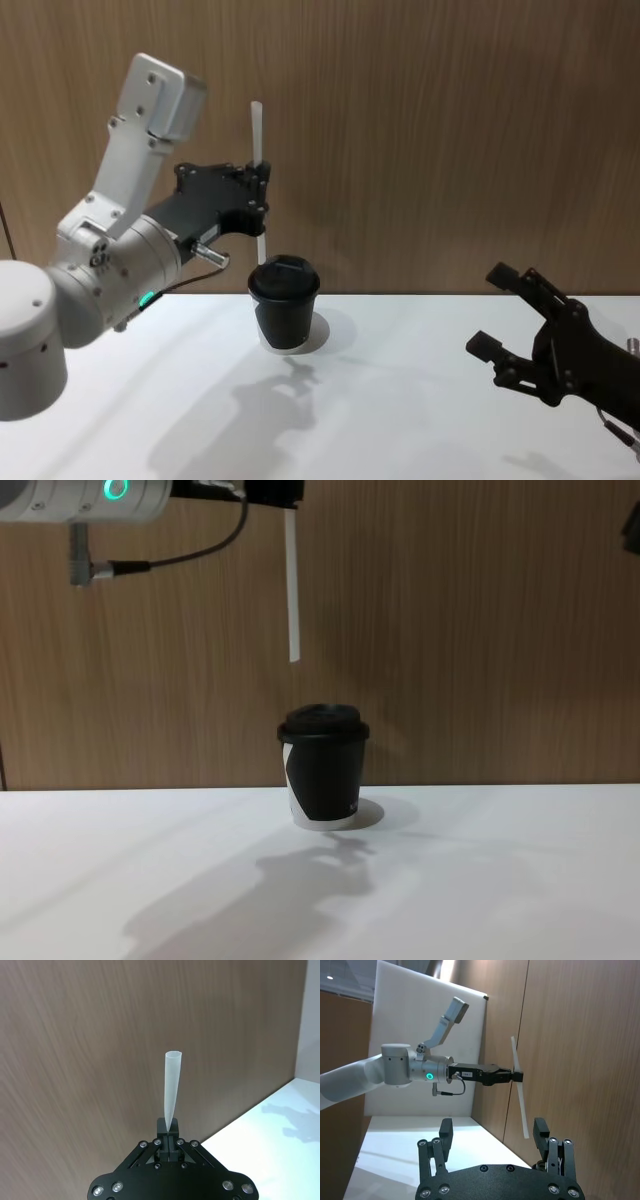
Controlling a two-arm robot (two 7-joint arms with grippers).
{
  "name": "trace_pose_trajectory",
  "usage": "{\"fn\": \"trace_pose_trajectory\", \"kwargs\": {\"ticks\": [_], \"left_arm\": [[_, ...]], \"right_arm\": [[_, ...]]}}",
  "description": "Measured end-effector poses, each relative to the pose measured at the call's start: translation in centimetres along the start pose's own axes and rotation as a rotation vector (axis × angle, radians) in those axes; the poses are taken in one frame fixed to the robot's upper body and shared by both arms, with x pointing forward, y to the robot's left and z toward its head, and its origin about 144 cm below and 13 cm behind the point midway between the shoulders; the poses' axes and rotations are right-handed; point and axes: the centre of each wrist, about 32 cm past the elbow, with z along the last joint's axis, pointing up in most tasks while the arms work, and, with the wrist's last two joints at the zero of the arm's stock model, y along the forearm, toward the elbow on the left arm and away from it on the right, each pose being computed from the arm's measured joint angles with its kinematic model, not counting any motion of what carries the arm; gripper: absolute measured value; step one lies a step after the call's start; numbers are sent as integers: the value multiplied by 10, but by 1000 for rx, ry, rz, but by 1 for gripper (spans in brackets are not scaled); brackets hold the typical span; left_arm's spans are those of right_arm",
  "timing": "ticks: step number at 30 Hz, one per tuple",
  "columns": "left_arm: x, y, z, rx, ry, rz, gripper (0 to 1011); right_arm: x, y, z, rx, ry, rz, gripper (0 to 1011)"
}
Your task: Pick up the straw with one hand, pass it to the other hand, and insert it into the cup.
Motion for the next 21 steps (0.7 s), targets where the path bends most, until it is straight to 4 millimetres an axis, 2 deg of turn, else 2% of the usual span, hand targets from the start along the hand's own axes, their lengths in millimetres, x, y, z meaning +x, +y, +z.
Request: {"fn": "trace_pose_trajectory", "kwargs": {"ticks": [21], "left_arm": [[16,-13,6,79,76,5,3]], "right_arm": [[0,0,0,0,0,0,1001]]}}
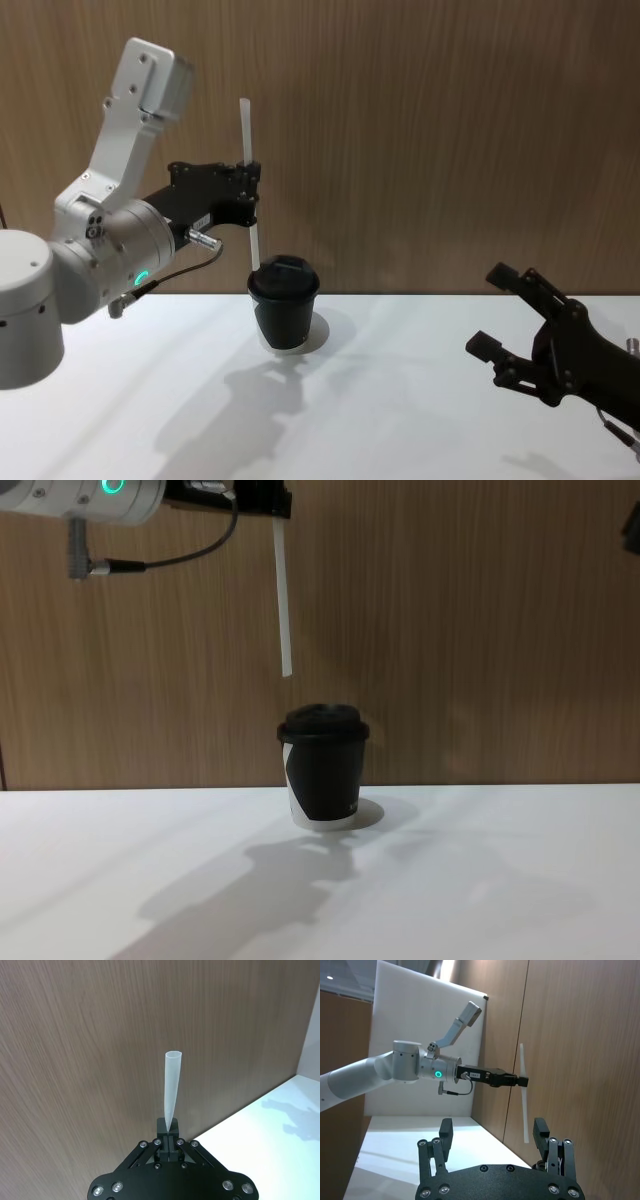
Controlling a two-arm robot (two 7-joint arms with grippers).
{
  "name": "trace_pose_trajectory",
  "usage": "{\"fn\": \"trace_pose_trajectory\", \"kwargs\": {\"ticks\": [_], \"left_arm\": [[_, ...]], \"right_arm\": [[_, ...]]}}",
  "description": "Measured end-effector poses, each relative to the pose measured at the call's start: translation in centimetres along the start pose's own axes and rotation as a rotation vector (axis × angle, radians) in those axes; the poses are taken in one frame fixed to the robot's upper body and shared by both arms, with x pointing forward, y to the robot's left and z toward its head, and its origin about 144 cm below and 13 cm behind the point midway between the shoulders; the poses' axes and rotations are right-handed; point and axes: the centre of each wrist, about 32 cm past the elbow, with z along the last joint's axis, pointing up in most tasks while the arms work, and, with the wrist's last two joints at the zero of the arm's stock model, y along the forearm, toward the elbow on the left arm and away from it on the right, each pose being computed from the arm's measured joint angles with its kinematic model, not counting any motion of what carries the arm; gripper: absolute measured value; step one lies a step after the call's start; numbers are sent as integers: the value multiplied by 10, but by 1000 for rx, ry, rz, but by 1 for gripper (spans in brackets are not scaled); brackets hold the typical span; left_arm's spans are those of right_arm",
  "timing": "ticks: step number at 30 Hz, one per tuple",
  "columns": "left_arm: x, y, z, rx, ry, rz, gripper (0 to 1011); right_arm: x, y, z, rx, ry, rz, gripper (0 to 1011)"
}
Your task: Pick up the straw with one hand, pass it to the other hand, and insert it into the cup.
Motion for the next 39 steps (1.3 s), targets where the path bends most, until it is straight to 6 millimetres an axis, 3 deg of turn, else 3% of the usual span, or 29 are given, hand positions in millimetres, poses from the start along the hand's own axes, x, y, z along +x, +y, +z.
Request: {"fn": "trace_pose_trajectory", "kwargs": {"ticks": [39], "left_arm": [[-1,-36,-19,42,-9,-16,3]], "right_arm": [[0,0,0,0,0,0,1001]]}}
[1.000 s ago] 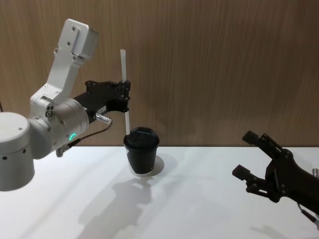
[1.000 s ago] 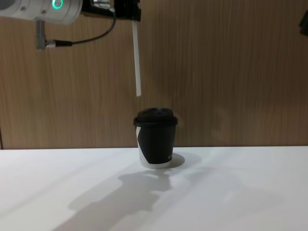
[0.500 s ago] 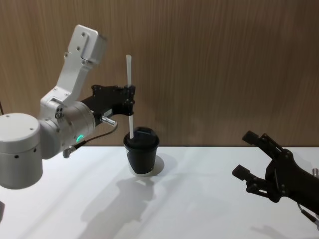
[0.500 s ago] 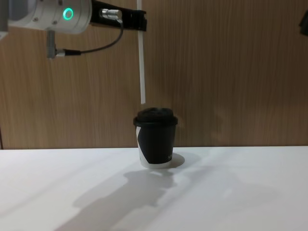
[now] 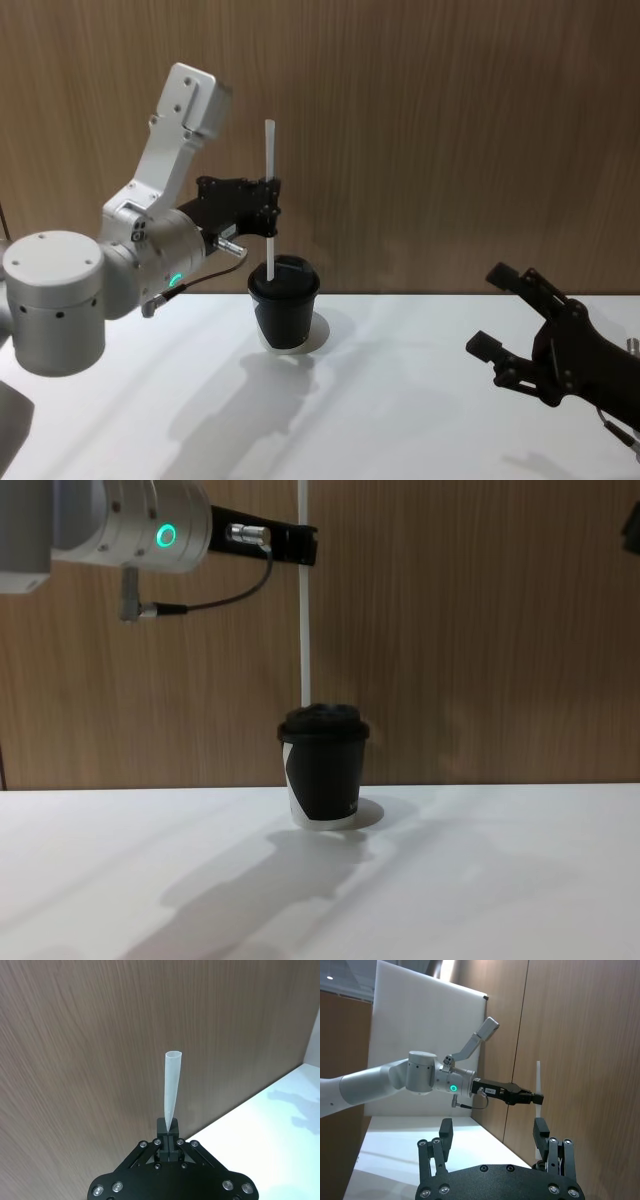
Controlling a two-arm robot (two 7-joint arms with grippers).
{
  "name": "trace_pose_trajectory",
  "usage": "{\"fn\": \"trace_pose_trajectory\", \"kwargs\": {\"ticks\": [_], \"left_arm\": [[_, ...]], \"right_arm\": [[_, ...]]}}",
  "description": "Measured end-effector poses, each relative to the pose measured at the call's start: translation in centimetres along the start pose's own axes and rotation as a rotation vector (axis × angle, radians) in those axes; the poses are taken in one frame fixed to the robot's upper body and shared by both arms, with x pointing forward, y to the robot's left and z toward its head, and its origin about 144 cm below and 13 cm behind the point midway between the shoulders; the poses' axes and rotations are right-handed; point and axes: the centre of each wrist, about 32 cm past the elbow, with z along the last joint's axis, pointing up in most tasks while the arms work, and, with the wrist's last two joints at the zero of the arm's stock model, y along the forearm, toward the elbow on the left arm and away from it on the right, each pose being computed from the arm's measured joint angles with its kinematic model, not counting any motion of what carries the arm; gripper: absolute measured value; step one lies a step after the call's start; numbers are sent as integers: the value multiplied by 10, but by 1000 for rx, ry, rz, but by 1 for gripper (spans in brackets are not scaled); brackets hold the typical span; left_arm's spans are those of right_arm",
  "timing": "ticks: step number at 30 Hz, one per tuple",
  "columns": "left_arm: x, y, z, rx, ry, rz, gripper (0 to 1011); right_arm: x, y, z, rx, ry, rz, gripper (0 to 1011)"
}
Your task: Pick up the straw with one hand, pass it to the other hand, and insert it into the cup.
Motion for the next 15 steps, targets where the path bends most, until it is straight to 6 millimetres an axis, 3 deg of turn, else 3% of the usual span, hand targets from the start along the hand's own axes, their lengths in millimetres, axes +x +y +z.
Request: {"fn": "trace_pose_trajectory", "kwargs": {"ticks": [15], "left_arm": [[-1,-12,-6,3,-15,1,3]], "right_arm": [[0,0,0,0,0,0,1001]]}}
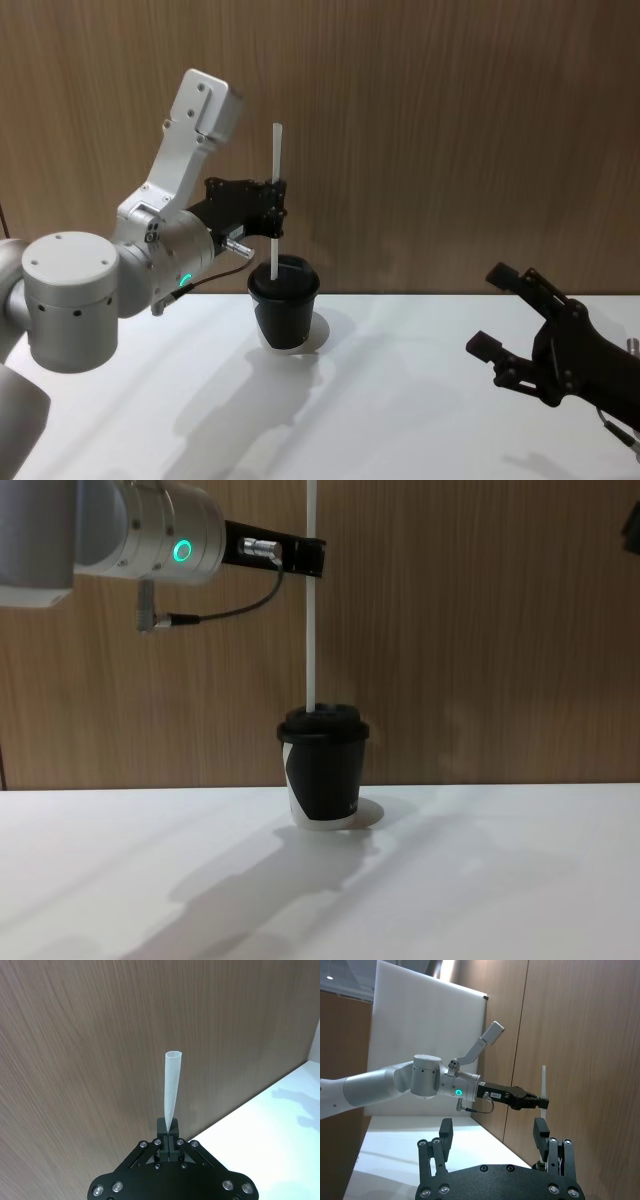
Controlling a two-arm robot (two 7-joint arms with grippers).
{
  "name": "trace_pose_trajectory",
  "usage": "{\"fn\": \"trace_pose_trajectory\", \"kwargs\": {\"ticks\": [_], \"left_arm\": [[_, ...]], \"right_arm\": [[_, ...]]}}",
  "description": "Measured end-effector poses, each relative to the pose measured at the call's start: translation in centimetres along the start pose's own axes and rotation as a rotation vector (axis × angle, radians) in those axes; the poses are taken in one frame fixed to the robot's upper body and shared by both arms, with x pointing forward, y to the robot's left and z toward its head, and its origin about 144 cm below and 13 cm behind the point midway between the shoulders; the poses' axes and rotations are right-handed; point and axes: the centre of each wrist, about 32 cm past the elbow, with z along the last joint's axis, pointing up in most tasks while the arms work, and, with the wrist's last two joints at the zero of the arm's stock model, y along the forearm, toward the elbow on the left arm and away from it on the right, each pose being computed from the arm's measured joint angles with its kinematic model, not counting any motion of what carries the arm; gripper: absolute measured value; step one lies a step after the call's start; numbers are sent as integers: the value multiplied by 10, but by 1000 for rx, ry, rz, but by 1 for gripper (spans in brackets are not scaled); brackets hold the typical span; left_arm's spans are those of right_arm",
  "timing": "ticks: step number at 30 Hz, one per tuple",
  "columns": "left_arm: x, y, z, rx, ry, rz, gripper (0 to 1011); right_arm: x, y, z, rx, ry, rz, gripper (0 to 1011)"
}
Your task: Pick up the straw with one hand, pass it to the other hand, and insert it into the cup.
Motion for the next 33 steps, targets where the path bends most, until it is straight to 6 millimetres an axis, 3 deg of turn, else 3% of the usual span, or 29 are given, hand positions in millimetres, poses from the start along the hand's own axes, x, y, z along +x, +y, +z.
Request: {"fn": "trace_pose_trajectory", "kwargs": {"ticks": [33], "left_arm": [[2,-9,-6,18,8,-7,3]], "right_arm": [[0,0,0,0,0,0,1001]]}}
